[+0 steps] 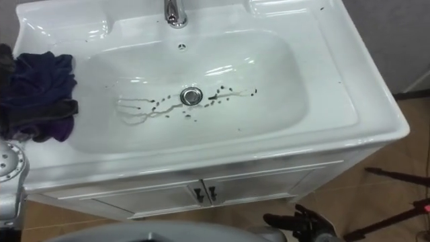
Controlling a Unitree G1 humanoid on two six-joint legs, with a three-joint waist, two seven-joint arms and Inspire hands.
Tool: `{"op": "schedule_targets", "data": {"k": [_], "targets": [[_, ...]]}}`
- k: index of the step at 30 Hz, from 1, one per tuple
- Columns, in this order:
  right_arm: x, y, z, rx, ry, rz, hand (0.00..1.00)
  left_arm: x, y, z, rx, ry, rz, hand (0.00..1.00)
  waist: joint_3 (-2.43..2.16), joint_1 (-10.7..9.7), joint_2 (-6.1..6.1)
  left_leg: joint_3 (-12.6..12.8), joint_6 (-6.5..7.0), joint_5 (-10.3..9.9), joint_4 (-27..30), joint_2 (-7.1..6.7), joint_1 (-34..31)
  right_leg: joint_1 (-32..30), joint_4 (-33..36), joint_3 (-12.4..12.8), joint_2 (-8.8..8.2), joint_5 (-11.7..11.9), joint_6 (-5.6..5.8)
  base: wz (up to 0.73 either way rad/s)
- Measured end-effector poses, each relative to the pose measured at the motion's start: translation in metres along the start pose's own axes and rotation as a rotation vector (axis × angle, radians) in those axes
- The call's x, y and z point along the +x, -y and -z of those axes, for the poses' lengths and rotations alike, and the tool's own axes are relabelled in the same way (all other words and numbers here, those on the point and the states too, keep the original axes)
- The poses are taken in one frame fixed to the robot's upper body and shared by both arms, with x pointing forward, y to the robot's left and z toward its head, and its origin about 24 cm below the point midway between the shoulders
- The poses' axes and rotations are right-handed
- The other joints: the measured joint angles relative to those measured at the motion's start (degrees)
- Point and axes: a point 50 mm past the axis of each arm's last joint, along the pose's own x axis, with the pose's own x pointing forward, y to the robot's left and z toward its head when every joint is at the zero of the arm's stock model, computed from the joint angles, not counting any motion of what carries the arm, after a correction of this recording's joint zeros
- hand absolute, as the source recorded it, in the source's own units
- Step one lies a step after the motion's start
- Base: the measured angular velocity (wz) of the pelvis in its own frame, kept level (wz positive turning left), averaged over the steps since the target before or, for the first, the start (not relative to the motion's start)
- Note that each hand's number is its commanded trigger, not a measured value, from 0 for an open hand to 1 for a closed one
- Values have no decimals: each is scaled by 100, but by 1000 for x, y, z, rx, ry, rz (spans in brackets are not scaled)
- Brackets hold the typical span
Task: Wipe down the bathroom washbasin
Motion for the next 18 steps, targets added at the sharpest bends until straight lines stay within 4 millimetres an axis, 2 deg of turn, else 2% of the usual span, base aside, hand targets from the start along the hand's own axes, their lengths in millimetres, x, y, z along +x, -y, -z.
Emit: {"op": "schedule_targets", "data": {"k": [6, 14, 18], "targets": [[0, -1, 2, 23, -13, -1, 0, -20, 26, 11, 78, -29, 182, 0, -11, -28, -65, 48, -1, 0, -61, 37, 44, -12, 0, 70, 47, 5, -8, -3], [0, -1, 5, 42, -34, 4, 0, -26, 32, 23, 126, -90, 223, 0, -21, -41, -119, 122, -1, 0, -71, 44, 72, -19, -8, 148, 56, 5, -9, -5], [0, 0, 5, 42, -37, 14, 0, -33, 34, 41, 229, -135, 260, 0, -35, -54, -81, 154, -2, 1, -73, 56, 76, -22, -14, 154, 67, 6, -9, 0]]}}
